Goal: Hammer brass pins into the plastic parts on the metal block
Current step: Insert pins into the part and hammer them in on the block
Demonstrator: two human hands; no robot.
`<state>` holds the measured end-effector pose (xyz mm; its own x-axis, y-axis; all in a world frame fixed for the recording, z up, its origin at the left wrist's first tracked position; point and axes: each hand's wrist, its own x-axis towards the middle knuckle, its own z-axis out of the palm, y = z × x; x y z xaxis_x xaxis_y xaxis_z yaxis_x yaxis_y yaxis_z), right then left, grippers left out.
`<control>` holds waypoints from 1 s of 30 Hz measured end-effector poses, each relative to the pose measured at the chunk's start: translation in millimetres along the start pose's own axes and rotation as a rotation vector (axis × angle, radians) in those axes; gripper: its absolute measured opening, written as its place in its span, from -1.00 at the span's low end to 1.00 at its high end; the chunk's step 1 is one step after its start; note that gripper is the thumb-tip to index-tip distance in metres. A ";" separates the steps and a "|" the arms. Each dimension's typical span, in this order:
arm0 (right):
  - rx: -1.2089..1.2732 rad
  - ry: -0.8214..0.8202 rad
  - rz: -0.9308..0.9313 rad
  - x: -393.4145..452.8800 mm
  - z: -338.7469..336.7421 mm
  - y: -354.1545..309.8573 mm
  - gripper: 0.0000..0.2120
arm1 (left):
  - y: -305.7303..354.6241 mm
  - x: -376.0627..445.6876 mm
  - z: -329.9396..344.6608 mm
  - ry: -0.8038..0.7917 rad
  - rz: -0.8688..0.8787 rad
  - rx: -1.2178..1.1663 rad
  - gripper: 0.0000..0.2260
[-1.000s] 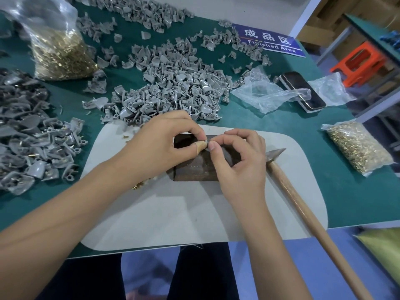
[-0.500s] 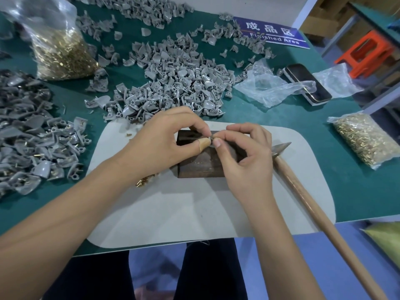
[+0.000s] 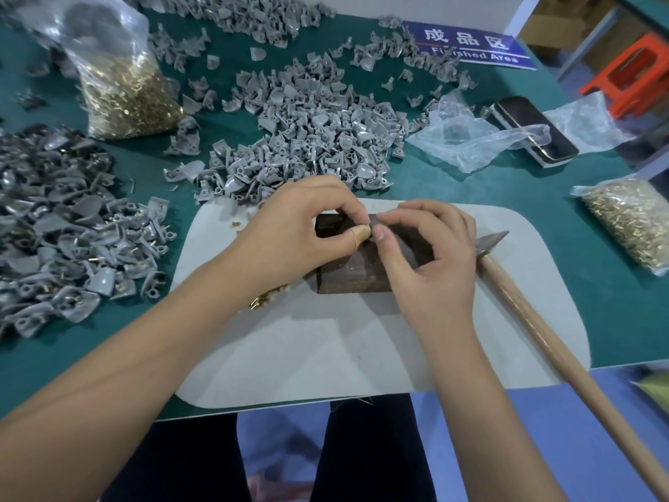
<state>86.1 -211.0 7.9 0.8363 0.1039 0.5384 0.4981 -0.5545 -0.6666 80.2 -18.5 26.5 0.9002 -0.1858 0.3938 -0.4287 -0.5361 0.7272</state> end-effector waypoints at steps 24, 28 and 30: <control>-0.077 -0.213 0.000 16.7 -13.9 -8.2 -0.93 | 2.2 -2.5 -2.1 0.018 0.035 0.110 -0.94; -0.103 -0.233 0.005 18.3 -13.7 -11.3 -0.91 | 0.6 -1.2 -0.9 0.013 0.041 0.112 -0.89; -0.118 -0.233 -0.001 18.5 -14.4 -11.9 -0.91 | 1.1 -1.0 1.4 0.015 0.002 0.033 -0.91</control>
<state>92.4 -214.4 33.2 0.8728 0.2842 0.3967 0.4801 -0.6456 -0.5939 78.9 -20.0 26.2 0.8978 -0.1748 0.4042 -0.4280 -0.5626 0.7073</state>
